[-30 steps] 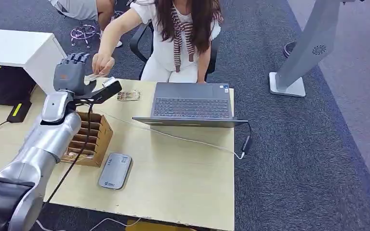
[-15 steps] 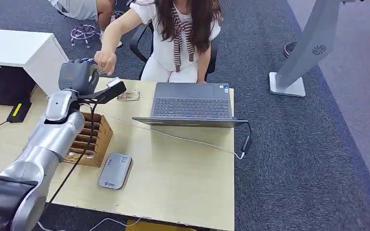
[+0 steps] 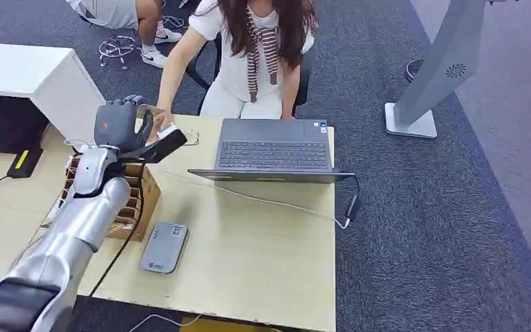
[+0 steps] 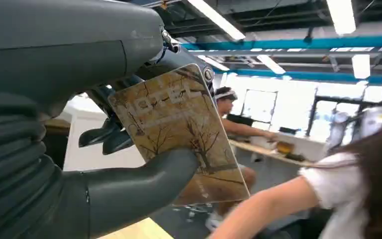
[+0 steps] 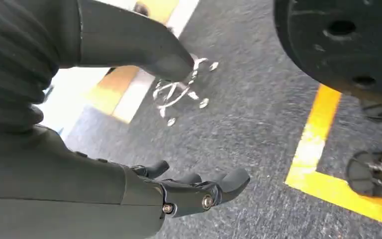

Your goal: Pass the card to the sensor for recognition and then transmit it.

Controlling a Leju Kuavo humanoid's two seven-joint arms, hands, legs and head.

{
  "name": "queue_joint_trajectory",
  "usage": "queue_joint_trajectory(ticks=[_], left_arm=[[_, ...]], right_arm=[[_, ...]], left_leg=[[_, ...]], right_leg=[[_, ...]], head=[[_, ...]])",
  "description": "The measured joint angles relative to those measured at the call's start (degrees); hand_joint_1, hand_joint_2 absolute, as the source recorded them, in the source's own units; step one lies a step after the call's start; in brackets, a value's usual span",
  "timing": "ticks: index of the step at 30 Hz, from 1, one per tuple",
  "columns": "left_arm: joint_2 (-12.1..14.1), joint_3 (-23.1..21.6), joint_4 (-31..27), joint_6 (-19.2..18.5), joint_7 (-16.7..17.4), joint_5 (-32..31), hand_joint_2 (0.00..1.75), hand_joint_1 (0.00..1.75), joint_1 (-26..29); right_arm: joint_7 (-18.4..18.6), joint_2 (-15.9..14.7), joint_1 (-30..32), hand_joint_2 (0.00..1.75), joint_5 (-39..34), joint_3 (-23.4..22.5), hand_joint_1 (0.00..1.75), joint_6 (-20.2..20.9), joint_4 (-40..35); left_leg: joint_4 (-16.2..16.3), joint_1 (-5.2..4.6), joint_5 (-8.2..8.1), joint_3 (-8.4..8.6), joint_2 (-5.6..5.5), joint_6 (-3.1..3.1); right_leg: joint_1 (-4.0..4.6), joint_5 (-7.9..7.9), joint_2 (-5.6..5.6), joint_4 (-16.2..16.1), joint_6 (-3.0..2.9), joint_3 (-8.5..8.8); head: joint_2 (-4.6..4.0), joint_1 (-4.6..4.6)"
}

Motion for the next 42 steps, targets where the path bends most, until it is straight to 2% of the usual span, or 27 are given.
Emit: queue_joint_trajectory(ticks=[5,7,13,16,18,24,27,30,38,42], left_arm=[[6.6,0.1,-23.8,6.1,-1.2,1.8,1.75,1.75,24.4],[8.5,0.2,-29.5,7.0,-1.6,1.9,1.75,1.75,31.5],[11.5,2.2,-41.0,7.5,-2.2,1.7,1.75,1.75,42.6],[11.8,3.2,-42.9,7.5,-2.2,1.2,1.75,1.75,44.1],[12.0,4.0,-44.5,6.9,-1.9,0.3,1.75,1.75,46.7],[13.2,4.9,-46.0,1.4,1.4,-2.1,1.75,1.75,49.9],[14.1,4.9,-45.7,-3.9,4.0,-3.0,1.75,1.75,50.2],[14.1,4.9,-43.5,-7.0,5.0,-3.5,1.75,1.75,49.2],[13.0,4.3,-37.2,-9.0,5.2,-4.9,1.75,1.75,44.3],[11.6,3.0,-34.2,-10.0,5.2,-5.7,1.75,1.75,40.3]], right_arm=[[-1.6,1.4,2.0,1.75,-2.4,-2.1,0.0,-0.9,0.1],[-1.8,1.8,2.6,1.75,-2.5,-2.6,0.0,-0.9,0.2],[-2.0,2.3,2.8,1.75,-3.3,-3.8,0.0,-1.0,0.2],[-2.0,2.6,2.9,1.75,-3.3,-3.9,0.0,-1.0,0.3],[-2.0,2.7,2.7,1.75,-3.5,-4.1,0.0,-1.3,0.3],[-1.9,3.4,2.7,1.75,-4.4,-4.6,0.0,-1.9,0.3],[-1.6,3.6,2.6,1.75,-4.5,-4.7,0.0,-1.9,0.3],[-1.4,3.6,2.4,1.75,-4.5,-4.8,0.0,-1.6,0.3],[-1.4,3.6,2.3,1.75,-4.3,-4.8,0.0,-1.0,0.3],[-1.4,3.6,2.1,1.75,-4.3,-4.8,0.0,-0.9,0.3]], left_leg=[[-0.1,0.05,-0.38,0.18,0.3,-0.09],[-0.1,0.07,-0.4,0.08,0.02,-0.06],[-0.1,0.06,-0.44,0.11,-0.15,0.0],[-0.1,0.06,-0.38,0.07,-0.54,0.06],[-0.1,0.06,-0.42,0.23,-0.4,0.03],[-0.1,0.06,-0.39,0.26,-0.52,0.06],[-0.1,0.06,-0.39,0.26,-0.57,0.06],[-0.1,0.06,-0.38,0.28,-0.56,0.05],[0.0,0.05,-0.38,0.4,-0.55,0.05],[0.0,0.04,-0.38,0.39,-0.61,0.06]], right_leg=[[0.02,-0.38,0.29,0.0,-0.11,0.01],[0.06,-0.48,0.06,0.0,-0.11,-0.01],[0.05,-0.55,-0.19,0.0,-0.09,0.13],[0.05,-0.57,-0.58,0.0,-0.06,0.29],[0.05,-0.56,-0.45,0.0,-0.07,0.35],[0.05,-0.58,-0.53,0.0,-0.05,0.4],[0.05,-0.59,-0.58,0.0,-0.03,0.41],[0.05,-0.59,-0.57,0.0,-0.03,0.42],[0.05,-0.56,-0.57,0.0,-0.02,0.51],[0.04,-0.56,-0.63,0.0,-0.01,0.54]], head=[[0.0,-0.15],[0.0,-0.15],[0.0,-0.18],[0.0,-0.13],[0.0,-0.15],[0.0,-0.13],[0.0,-0.11],[0.0,-0.09],[0.0,-0.11],[0.0,-0.11]])
